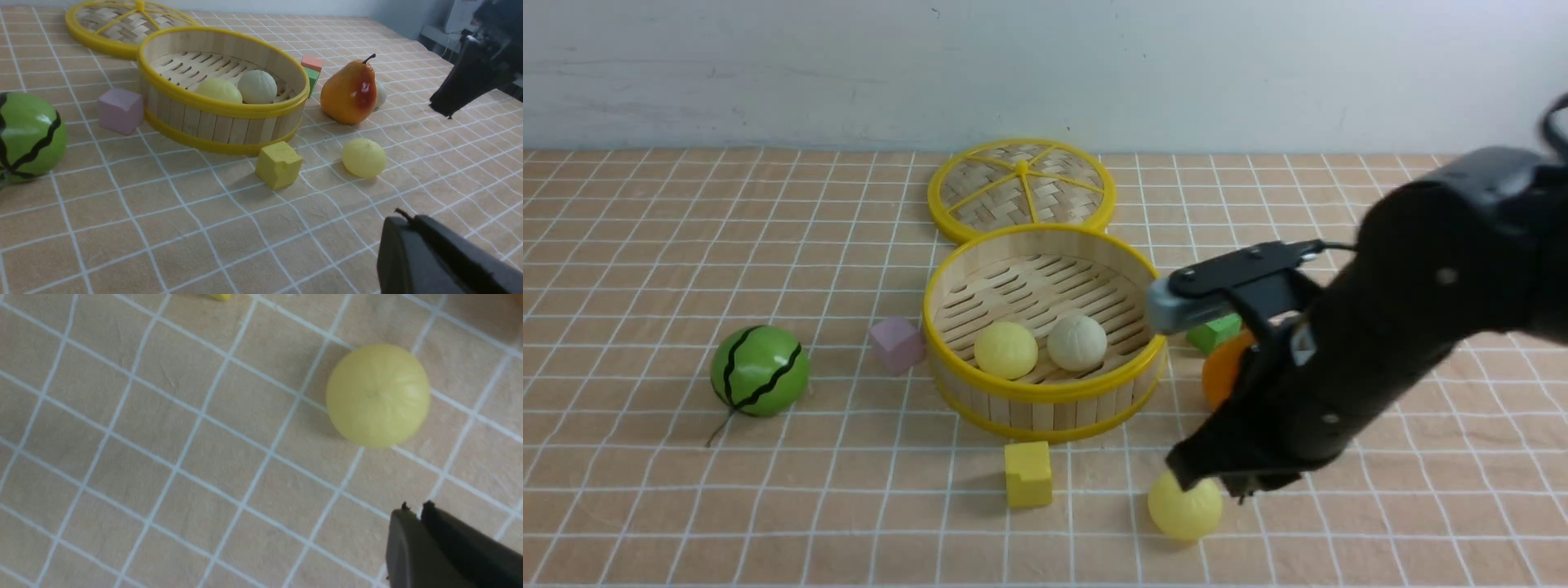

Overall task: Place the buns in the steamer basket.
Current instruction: Use the right arm to grab a steamed stuffed bun

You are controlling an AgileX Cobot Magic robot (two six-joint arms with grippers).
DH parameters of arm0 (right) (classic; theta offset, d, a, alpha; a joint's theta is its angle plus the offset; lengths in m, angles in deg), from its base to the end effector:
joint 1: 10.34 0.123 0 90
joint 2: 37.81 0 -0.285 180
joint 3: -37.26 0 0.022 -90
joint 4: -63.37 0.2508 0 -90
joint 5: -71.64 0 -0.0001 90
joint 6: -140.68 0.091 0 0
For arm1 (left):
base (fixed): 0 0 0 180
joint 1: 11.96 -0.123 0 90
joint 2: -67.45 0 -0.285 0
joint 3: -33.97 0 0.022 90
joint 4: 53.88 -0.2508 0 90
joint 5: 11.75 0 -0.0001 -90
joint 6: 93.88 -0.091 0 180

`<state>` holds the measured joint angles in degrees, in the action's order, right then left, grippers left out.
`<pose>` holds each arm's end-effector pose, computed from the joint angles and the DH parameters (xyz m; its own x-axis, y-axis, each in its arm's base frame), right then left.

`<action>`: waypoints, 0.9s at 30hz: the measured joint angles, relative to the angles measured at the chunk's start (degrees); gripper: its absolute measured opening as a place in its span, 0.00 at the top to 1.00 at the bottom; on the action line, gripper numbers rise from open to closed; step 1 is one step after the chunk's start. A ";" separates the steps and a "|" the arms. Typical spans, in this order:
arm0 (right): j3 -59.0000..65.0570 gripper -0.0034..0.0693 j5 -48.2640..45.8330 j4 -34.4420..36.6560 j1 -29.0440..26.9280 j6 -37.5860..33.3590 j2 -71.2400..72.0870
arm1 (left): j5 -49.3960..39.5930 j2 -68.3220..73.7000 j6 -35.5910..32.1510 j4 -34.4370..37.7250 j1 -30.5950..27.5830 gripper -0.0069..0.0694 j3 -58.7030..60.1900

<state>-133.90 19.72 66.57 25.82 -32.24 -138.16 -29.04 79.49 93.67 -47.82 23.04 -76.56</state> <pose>0.2598 0.1948 0.2557 -0.8488 -0.4255 -0.3139 -0.4733 0.8761 0.0921 0.0442 -0.0344 0.2274 -0.2588 -0.1003 -0.9607 0.5539 0.7994 -0.2327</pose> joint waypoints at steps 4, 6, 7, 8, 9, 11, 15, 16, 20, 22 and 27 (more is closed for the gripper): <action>-2.05 0.77 1.74 -1.40 0.88 1.37 -6.15 | -0.02 0.00 0.00 0.00 0.00 0.93 0.00; -2.37 0.72 2.82 -2.09 0.88 1.73 -8.09 | -0.07 0.00 0.00 0.00 0.00 0.93 0.00; -2.42 0.69 3.53 -2.29 0.88 2.09 -8.93 | -0.09 0.00 0.00 0.00 0.00 0.93 0.00; -2.49 0.66 4.29 -2.26 0.76 2.61 -9.60 | -0.09 0.00 0.00 0.00 0.00 0.93 0.00; -2.49 0.63 4.98 -2.31 0.68 2.87 -9.84 | -0.14 0.00 0.00 0.00 0.00 0.93 0.00; -2.49 0.59 6.11 -2.72 0.48 3.55 -9.92 | -0.14 0.00 0.00 0.00 0.00 0.93 0.00; -2.60 0.56 6.87 -4.82 -0.09 5.78 -10.09 | -0.16 0.00 0.00 0.00 0.00 0.93 0.00; -2.60 0.56 7.00 -5.79 -0.40 6.75 -10.45 | -0.21 0.00 0.00 0.00 0.00 0.93 0.00; -2.60 0.55 7.73 -7.18 -1.34 8.65 -12.07 | -0.36 0.00 0.00 0.00 0.00 0.93 0.00; -2.60 0.55 8.18 -7.10 -1.40 8.81 -12.53 | -0.36 0.00 0.00 0.00 0.00 0.93 0.00; -2.60 0.55 9.79 -6.72 -1.40 8.86 -12.72 | -0.36 0.00 0.00 0.00 0.00 0.92 0.00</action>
<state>-136.51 29.52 59.85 24.42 -23.39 -150.89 -29.39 79.49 93.67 -47.82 23.04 -76.56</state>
